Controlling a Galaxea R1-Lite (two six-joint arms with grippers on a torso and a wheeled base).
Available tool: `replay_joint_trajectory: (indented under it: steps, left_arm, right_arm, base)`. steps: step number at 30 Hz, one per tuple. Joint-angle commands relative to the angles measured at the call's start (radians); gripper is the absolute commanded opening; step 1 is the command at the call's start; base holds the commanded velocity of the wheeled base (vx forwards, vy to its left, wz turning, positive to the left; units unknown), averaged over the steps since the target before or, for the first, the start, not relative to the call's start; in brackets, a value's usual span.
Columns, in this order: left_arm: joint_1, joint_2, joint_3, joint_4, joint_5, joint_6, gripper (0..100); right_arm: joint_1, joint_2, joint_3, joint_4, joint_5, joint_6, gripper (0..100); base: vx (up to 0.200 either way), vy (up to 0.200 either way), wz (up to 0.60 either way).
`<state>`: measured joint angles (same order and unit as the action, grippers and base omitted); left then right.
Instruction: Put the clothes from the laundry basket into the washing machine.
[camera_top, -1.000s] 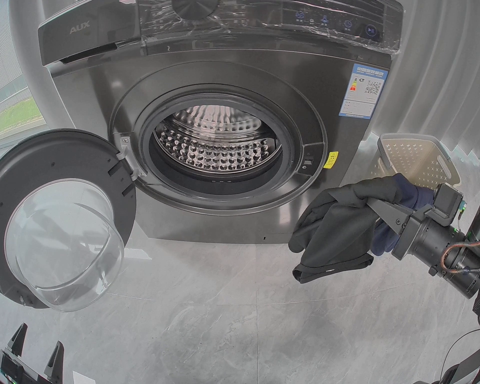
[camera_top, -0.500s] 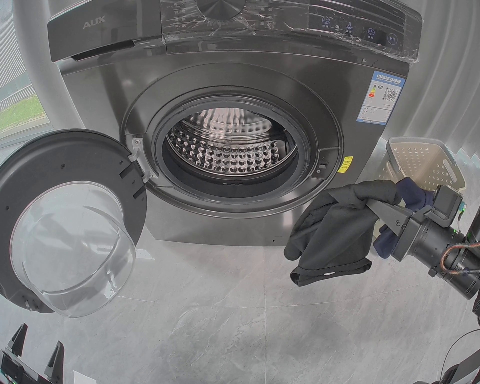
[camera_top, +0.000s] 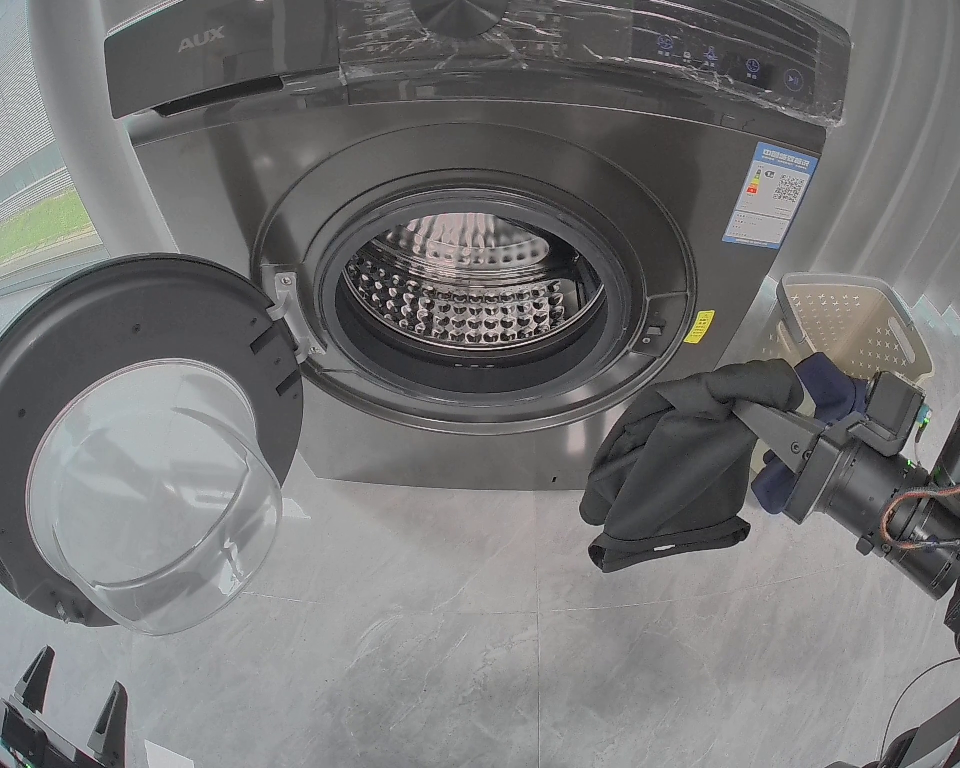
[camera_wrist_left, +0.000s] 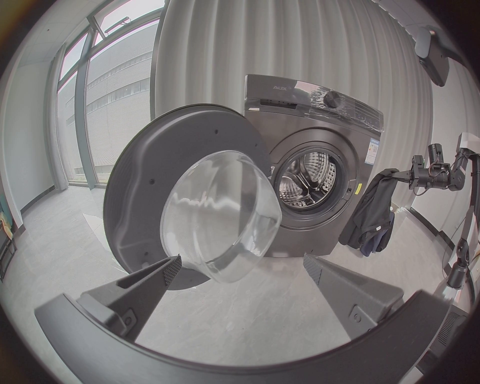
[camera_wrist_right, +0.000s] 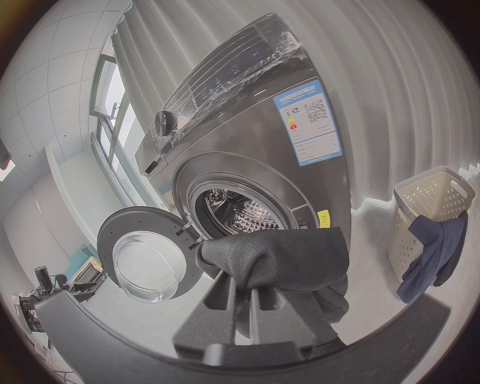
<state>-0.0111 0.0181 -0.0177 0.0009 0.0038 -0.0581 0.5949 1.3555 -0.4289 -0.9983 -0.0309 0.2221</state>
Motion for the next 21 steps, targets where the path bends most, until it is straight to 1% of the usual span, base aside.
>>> replay_joint_trajectory:
  steps: [1,4,10,16,19,21]
  left_arm:
    - [0.002,-0.013,0.016,-0.001,0.001,0.000,100]
    - [0.000,-0.013,0.016,0.001,0.001,0.001,100]
    - [0.002,-0.013,0.016,-0.001,0.001,0.001,100]
    - [0.002,-0.015,0.016,-0.001,0.002,0.001,100]
    - [0.003,-0.017,0.016,-0.001,0.004,0.007,100]
    - [0.005,-0.017,0.018,-0.001,0.004,0.011,100]
  right_arm:
    - [-0.003,0.001,0.001,0.000,0.000,0.000,0]
    - [-0.003,0.001,0.002,0.000,0.000,0.002,0]
    - [-0.003,0.002,0.015,0.000,0.000,0.003,0]
    - [0.019,0.027,0.013,0.003,-0.001,0.003,0]
    - [0.071,0.066,-0.022,-0.002,-0.015,0.000,0]
    - [0.086,0.093,-0.044,-0.002,-0.023,0.005,0]
  base:
    - [0.000,0.000,0.00]
    - [0.000,0.000,0.00]
    - [-0.200,0.000,0.00]
    - [0.000,0.000,0.00]
    - [0.000,0.000,0.00]
    - [0.000,0.000,0.00]
